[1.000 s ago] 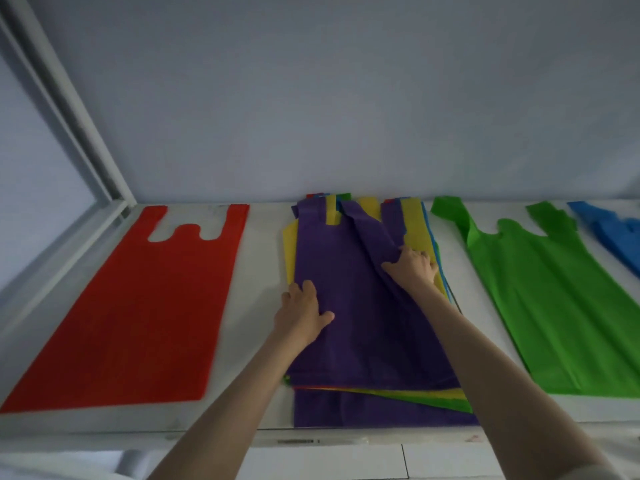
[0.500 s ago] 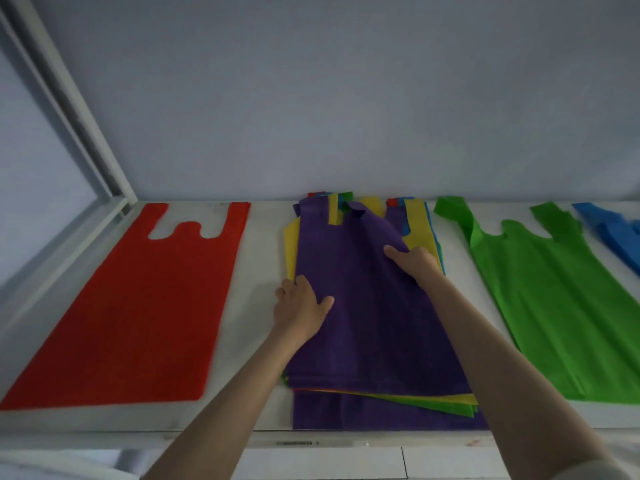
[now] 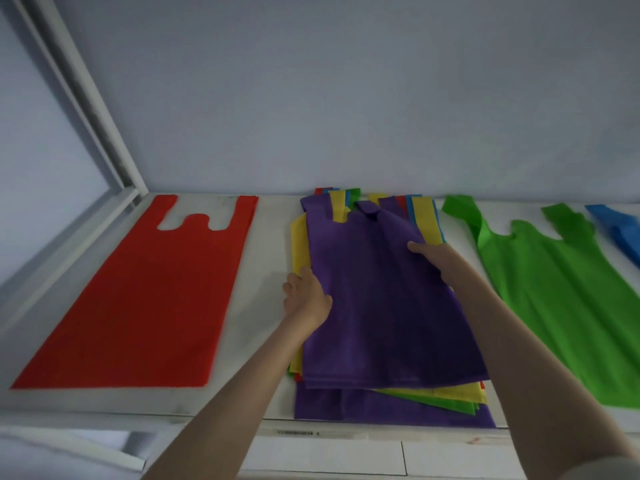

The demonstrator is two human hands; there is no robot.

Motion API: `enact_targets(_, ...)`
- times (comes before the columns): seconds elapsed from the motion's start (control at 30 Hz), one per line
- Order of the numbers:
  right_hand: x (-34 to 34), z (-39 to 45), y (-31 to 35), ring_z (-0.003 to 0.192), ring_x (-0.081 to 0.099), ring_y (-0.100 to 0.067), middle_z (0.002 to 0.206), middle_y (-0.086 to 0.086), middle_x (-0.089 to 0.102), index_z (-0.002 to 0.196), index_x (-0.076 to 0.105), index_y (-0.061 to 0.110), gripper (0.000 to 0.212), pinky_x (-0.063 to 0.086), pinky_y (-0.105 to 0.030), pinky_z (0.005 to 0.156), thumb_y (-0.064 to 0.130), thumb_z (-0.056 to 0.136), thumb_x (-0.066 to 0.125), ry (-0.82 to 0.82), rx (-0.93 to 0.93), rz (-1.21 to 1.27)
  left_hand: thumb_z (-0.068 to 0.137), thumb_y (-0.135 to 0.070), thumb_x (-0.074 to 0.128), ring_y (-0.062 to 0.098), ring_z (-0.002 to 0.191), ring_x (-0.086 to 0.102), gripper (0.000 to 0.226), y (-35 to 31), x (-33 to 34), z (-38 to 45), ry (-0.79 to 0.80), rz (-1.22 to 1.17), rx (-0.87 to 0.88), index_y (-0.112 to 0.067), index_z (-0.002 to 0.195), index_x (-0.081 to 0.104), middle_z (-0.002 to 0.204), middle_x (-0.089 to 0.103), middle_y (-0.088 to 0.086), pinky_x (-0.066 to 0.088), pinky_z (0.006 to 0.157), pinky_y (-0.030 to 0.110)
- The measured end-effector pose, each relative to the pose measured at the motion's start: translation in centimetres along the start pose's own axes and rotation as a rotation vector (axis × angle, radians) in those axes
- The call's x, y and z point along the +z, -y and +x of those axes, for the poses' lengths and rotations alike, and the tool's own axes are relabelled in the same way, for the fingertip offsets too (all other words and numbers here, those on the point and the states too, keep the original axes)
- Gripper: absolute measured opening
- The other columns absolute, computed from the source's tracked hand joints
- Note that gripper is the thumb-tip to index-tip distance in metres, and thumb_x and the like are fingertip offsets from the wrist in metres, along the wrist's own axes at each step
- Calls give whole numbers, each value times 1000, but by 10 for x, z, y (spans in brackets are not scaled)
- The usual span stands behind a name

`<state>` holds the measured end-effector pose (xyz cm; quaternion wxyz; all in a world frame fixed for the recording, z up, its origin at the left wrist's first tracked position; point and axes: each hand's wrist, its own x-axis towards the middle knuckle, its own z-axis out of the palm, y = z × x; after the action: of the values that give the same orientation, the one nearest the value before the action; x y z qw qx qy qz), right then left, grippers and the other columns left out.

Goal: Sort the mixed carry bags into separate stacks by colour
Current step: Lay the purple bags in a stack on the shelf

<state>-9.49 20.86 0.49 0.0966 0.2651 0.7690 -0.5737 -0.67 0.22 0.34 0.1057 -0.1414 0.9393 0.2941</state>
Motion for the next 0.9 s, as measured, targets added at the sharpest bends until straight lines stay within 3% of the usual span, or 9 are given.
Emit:
enact_targets(0.1, 1, 1, -1, 114, 57, -38, 127, -23, 57, 123, 51, -6, 53, 49, -44, 93, 19, 81, 68, -97, -48, -20, 93, -21, 55, 34, 133, 34, 57, 1, -1, 1, 28, -48, -62, -3, 140, 28, 142, 34, 18, 33, 108, 39)
enact_targets(0.17, 1, 4, -1, 112, 57, -40, 124, -26, 56, 120, 50, -7, 46, 50, -45, 93, 12, 81, 64, -138, -85, -69, 93, -27, 56, 33, 134, 36, 58, 2, -2, 2, 31, -73, -101, -2, 139, 31, 143, 36, 17, 34, 108, 40)
enact_targets(0.27, 4, 5, 0, 105, 56, -35, 120, -26, 55, 121, 49, -8, 40, 43, -32, 78, 5, 83, 53, -146, -110, -152, 93, -29, 55, 34, 135, 33, 58, 4, -2, 2, 21, -101, -125, 0, 138, 31, 143, 34, 18, 33, 108, 39)
enact_targets(0.33, 5, 4, -1, 100, 53, -30, 114, -23, 54, 125, 47, -10, 41, 35, -28, 77, 3, 85, 47, -146, -101, -207, 93, -25, 56, 35, 134, 36, 60, 4, -2, 2, 25, -130, -120, 3, 138, 29, 144, 34, 21, 33, 109, 38)
enact_targets(0.43, 5, 3, -3, 115, 53, -35, 125, -25, 53, 127, 47, -10, 41, 31, -25, 79, 3, 89, 41, -146, -77, -257, 93, -20, 55, 35, 128, 48, 53, 6, -3, 3, 75, -182, -105, 5, 135, 36, 138, 47, 21, 40, 104, 37)
enact_targets(0.53, 3, -2, -7, 122, 50, -40, 132, -28, 51, 127, 49, -10, 42, 44, -33, 93, 10, 90, 45, -165, -103, -255, 94, -19, 52, 34, 121, 54, 42, 8, -4, 0, 89, -170, -69, 5, 128, 48, 130, 57, 20, 45, 98, 37)
enact_targets(0.63, 0, -13, -8, 120, 50, -41, 130, -29, 52, 127, 48, -10, 47, 42, -42, 100, 22, 93, 50, -180, -156, -309, 95, -17, 50, 36, 124, 51, 43, 7, -6, -4, 65, -167, -49, 5, 131, 42, 133, 53, 21, 43, 101, 39)
enact_targets(0.77, -4, -33, -8, 123, 46, -43, 133, -32, 47, 131, 40, -7, 41, 40, -38, 98, 1, 91, 41, -253, -217, -465, 95, -12, 48, 37, 125, 50, 42, 4, -9, -12, 29, -117, 44, 5, 133, 37, 135, 51, 22, 41, 99, 38)
enact_targets(0.9, -9, -46, -16, 121, 47, -43, 131, -32, 50, 133, 39, -4, 44, 40, -39, 96, -3, 89, 39, -269, -307, -576, 93, 0, 42, 37, 126, 47, 49, -2, -5, -24, 63, -35, 261, -3, 141, 34, 136, 45, 22, 39, 101, 37)
